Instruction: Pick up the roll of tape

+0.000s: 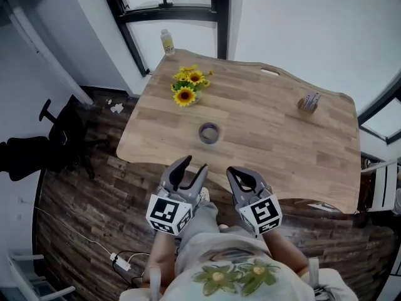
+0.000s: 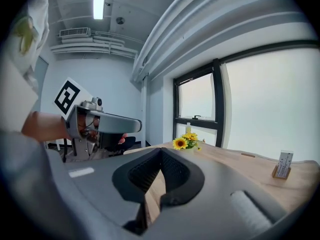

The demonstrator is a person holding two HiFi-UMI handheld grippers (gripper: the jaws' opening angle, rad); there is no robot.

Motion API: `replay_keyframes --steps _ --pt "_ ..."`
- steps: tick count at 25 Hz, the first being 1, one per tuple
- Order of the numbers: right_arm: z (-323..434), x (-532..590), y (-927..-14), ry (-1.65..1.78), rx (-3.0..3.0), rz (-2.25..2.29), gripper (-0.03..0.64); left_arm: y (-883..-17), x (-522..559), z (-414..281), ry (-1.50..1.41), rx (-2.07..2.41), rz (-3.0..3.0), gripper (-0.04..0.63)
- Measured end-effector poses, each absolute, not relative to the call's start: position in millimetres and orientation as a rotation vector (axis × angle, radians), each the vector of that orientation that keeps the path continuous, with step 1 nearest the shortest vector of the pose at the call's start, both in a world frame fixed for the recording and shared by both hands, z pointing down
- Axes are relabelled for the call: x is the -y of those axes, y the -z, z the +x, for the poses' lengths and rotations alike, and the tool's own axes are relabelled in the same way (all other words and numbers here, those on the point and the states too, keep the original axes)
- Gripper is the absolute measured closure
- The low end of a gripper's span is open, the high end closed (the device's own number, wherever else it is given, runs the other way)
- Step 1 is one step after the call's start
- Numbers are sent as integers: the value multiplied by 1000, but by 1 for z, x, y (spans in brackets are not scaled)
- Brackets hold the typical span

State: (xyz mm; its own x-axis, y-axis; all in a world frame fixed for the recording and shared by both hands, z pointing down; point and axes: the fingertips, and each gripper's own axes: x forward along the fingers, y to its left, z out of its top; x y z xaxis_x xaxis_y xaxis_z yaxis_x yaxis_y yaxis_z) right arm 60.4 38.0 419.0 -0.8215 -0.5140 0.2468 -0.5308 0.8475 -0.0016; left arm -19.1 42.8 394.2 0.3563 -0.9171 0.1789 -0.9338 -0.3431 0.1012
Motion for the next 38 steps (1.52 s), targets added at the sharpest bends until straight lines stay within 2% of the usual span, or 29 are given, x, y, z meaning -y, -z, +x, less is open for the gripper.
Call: replay_keyframes --steps 1,3,10,23,38 --pt "58 -32 -419 -107 2783 807 617 -394 -36 -21 -155 1672 2447 385" --pt "54 -19 -420 -117 2772 818 617 -394 -24 -25 -210 1655 2478 348" --pt "38 18 -429 -140 2737 858 617 -415 10 -37 -420 1568 2561 313" --pt "20 69 -443 -180 2668 950 617 -456 59 -45 -533 1377 2599 304" --pt "5 107 -465 -234 2600 1072 617 -542 93 -37 -742 1070 2604 304"
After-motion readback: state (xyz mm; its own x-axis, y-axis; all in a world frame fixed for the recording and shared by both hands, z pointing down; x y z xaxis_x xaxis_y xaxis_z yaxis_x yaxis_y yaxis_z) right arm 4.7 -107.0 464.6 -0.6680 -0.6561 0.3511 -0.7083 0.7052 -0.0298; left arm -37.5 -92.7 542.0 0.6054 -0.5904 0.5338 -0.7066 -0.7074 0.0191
